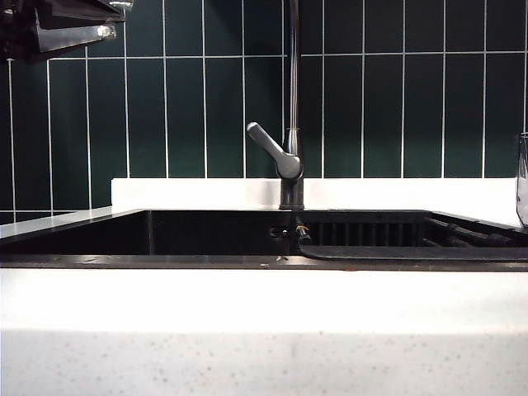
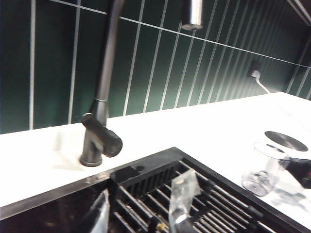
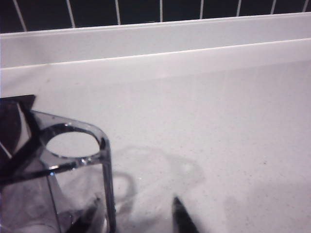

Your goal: Pick up the mug next to the sink, go to the faucet to get some water, pour the water into the sink, and finally put the mug back to its place.

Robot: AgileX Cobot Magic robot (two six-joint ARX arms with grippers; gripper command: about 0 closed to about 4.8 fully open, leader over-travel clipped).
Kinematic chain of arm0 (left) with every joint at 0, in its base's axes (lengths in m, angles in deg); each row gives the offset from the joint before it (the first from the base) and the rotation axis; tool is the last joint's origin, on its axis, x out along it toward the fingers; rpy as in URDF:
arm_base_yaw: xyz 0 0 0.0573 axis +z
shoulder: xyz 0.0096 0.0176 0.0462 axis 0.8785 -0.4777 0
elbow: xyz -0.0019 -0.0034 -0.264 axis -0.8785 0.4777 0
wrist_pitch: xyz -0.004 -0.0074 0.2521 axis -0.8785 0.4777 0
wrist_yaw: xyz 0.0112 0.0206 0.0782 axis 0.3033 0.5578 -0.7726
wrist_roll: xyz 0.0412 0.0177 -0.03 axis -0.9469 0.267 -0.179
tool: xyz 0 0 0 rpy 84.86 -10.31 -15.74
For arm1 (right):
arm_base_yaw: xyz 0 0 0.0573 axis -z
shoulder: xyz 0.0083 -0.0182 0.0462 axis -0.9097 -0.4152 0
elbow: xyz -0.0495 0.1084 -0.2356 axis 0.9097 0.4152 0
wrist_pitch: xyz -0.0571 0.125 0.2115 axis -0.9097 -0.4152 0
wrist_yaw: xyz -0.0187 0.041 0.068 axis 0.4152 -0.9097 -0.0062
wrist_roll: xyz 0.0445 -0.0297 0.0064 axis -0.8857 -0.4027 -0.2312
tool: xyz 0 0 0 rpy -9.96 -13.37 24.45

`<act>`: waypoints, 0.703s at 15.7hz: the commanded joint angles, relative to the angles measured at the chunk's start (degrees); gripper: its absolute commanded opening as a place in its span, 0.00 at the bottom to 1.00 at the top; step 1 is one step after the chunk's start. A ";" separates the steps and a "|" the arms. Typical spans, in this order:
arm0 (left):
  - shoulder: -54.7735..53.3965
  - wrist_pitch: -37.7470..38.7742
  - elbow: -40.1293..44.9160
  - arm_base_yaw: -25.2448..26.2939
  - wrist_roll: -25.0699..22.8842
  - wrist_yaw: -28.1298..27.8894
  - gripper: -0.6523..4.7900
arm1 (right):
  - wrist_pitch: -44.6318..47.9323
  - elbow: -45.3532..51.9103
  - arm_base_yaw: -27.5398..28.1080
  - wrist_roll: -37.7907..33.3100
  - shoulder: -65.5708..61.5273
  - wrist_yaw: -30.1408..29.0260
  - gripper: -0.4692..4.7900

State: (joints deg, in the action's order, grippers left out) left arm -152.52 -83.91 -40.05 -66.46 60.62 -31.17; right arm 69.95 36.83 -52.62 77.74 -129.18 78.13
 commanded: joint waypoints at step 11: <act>0.09 0.55 -2.73 0.00 -1.31 0.02 0.41 | 1.42 -7.43 6.27 0.52 -10.73 -17.22 0.43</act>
State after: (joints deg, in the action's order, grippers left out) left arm -152.54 -83.23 -42.44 -66.44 60.23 -31.37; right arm 70.30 30.15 -46.33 78.11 -139.25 61.47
